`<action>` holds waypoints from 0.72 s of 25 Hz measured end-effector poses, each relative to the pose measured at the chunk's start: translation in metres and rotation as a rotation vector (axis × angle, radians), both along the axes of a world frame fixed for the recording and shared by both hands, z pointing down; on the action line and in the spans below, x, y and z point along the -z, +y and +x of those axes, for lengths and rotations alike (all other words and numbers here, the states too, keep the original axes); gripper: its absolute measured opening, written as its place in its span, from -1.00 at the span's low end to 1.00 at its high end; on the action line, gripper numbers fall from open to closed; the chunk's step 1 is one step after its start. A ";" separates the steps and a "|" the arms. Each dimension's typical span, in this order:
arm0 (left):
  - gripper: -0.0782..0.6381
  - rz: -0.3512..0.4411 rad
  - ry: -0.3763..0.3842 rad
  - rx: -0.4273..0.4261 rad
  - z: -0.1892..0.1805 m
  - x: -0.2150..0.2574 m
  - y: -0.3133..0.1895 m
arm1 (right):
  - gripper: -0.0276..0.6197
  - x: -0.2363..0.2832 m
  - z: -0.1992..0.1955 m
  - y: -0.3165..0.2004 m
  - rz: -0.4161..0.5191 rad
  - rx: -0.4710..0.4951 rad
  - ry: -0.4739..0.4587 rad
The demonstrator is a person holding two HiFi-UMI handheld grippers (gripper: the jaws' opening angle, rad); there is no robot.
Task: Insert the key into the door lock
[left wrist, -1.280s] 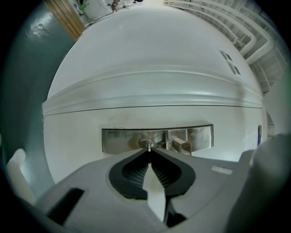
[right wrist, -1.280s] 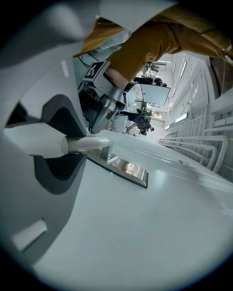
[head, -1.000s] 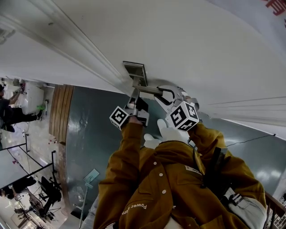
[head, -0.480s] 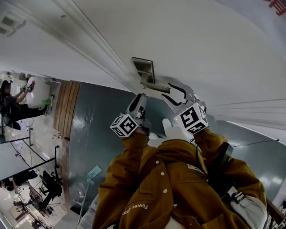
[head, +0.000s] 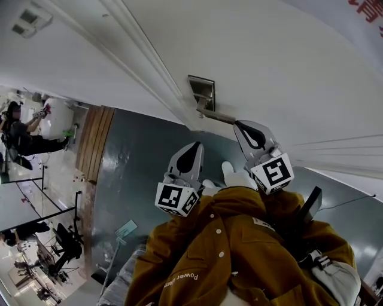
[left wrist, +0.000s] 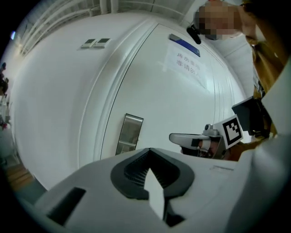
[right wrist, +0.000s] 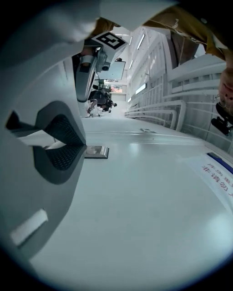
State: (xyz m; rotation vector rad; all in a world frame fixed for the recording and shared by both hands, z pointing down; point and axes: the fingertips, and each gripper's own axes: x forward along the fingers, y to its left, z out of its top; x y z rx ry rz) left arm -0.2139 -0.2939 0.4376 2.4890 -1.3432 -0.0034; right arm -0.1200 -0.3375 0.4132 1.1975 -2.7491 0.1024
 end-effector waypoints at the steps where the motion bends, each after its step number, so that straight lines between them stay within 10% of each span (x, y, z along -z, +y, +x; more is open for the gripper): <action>1: -0.78 0.003 -0.009 0.003 0.001 0.004 0.004 | -0.90 -0.001 -0.002 0.003 -0.007 -0.001 -0.019; 18: -0.78 -0.060 0.091 -0.030 0.011 0.007 0.027 | -0.90 -0.005 -0.012 0.029 -0.037 0.033 -0.052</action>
